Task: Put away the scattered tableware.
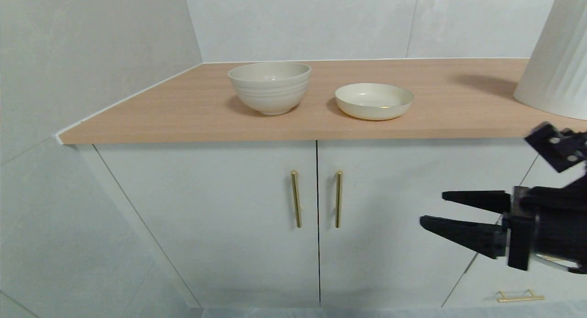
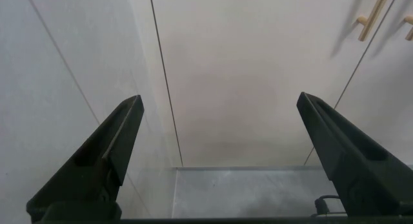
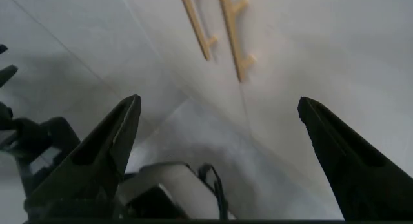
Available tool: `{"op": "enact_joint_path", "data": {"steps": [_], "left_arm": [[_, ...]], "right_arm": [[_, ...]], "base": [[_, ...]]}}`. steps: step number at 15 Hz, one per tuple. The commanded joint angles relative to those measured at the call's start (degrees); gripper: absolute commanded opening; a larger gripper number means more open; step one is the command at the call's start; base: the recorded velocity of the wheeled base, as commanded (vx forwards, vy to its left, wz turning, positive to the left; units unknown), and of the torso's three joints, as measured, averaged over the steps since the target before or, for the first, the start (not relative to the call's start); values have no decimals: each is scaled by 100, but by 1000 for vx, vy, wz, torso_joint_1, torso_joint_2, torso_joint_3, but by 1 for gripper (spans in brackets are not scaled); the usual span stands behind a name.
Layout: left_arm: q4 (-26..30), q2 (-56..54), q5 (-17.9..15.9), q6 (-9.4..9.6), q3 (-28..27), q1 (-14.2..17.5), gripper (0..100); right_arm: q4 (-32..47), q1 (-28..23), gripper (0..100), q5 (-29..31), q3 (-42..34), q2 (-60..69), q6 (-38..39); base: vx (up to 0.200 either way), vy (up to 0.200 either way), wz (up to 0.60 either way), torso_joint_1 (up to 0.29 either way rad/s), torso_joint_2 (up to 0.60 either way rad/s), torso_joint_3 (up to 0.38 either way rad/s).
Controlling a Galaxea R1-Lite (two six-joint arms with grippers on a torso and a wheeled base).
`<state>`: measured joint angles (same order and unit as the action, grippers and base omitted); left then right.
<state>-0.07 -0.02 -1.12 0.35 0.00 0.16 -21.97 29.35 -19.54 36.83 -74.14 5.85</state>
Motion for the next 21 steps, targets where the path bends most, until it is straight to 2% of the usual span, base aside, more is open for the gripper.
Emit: {"op": "enact_joint_path", "data": {"steps": [1,5,8,10,14,18,21], "left_arm": [[-1,2,-2,0,0,11,100],[-1,2,-2,0,0,11,100],[-1,2,-2,9,0,11,100],[-1,2,-2,9,0,2,100],[-1,2,7,0,0,2,100],[-1,2,-2,0,0,2,100],[-1,2,-2,9,0,2,100]], "right_arm": [[-730,316,100,29,378,-1542,56],[-1178,554,100,328,536,-2342,294],[-2444,835,100,899,562,-3053,760],[-3077,888,100,1040,562,-3370,1006],[-3217,1046,100,1031,659,-3510,1278],[-3806,1064,100,1128,694,-3871,1340],[-3947,1169,100,1137,694,-3932,1410]], "base": [[0,0,0,0,0,0],[0,0,0,0,0,0],[0,0,0,0,0,0],[0,0,0,0,0,0],[0,0,0,0,0,0],[0,0,0,0,0,0],[0,0,0,0,0,0]]}}
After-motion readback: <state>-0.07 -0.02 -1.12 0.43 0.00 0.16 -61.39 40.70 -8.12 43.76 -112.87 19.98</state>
